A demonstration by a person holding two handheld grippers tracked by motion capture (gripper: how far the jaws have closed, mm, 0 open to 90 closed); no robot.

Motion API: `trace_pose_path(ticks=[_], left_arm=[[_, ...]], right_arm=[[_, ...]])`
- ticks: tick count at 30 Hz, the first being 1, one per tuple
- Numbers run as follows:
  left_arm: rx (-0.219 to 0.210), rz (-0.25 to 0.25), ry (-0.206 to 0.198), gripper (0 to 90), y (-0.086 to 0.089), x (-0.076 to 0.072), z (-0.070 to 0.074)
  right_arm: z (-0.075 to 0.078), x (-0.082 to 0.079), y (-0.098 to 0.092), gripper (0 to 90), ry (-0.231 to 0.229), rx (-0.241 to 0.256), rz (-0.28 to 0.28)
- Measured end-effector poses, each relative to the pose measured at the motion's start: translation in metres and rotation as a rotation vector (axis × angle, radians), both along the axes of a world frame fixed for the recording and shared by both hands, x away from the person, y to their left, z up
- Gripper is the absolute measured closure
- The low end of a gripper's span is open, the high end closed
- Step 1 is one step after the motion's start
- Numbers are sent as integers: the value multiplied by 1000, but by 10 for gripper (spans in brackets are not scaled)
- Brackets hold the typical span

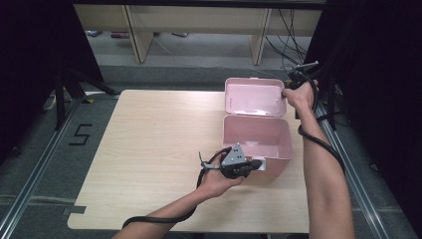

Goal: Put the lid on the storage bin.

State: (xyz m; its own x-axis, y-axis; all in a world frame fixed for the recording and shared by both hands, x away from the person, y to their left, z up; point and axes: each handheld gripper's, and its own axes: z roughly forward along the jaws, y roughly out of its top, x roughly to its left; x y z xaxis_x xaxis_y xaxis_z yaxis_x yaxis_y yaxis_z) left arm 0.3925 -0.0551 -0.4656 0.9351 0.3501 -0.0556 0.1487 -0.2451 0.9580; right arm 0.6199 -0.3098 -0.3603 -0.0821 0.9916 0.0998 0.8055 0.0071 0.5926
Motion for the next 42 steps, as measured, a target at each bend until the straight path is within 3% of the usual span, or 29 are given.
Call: trace_pose_path(ticks=[9,12,14,17,18,21,22,27,28,33,34,42], left_arm=[[4,0,8,898,0,1,1],[0,2,10,898,0,1,1],[0,3,11,898,0,1,1],[-1,3,10,898,0,2,1],[0,2,12,898,0,2,1],[-1,2,12,898,0,2,1],[0,1,13,898,0,2,1],[1,2,13,898,0,2,1],[1,3,13,898,0,2,1],[4,2,17,898,0,2,2],[6,2,18,898,0,2,2],[5,5,20,898,0,2,2]], right_arm=[[6,-4,0,884,-27,-3,5],[8,-6,2,885,-27,28,-20],[9,-7,0,886,-42,5,5],[10,-10,1,888,-46,39,-24],[9,-10,-1,888,-60,20,-5],[11,-11,0,889,-57,41,-22],[12,-11,-2,888,-61,21,-1],[15,-12,-2,890,-60,24,-1],[14,-12,-4,890,-84,-2,21],[16,-14,-2,890,-76,16,3],[18,-13,-4,890,-82,-1,27],[23,-17,-5,890,-89,-1,42]])
